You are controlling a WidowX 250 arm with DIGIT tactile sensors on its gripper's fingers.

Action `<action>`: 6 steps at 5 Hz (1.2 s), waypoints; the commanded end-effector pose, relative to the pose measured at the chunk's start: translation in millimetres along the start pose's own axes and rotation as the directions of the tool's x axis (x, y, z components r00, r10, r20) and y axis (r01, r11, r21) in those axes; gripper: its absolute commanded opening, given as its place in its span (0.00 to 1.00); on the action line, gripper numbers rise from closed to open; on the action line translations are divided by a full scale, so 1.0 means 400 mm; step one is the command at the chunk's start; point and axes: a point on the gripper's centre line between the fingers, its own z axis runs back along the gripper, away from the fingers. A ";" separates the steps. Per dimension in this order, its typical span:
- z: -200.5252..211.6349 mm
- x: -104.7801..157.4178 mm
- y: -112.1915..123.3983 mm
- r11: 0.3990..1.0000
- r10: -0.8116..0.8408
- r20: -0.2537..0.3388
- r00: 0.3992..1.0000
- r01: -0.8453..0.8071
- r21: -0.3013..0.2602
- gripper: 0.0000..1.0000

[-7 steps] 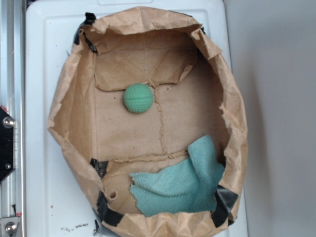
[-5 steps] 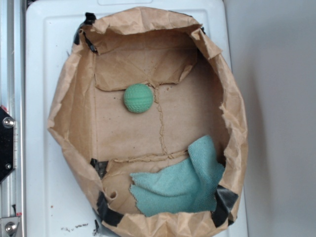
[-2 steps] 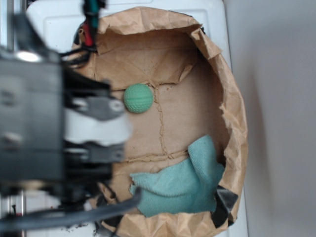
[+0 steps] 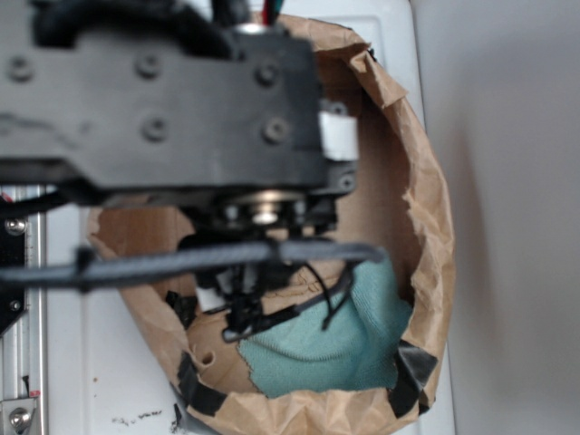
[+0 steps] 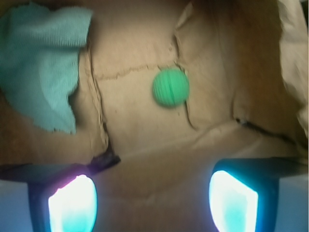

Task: Grab the green ball.

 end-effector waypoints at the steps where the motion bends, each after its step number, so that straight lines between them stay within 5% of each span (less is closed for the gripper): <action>1: -0.028 0.073 0.046 0.999 -0.041 0.077 0.996 0.043 -0.033 1.00; 4: -0.159 0.104 0.010 0.986 -0.132 0.045 0.990 0.136 -0.099 1.00; 6: -0.224 0.093 0.025 0.979 -0.191 0.087 0.978 0.196 -0.050 1.00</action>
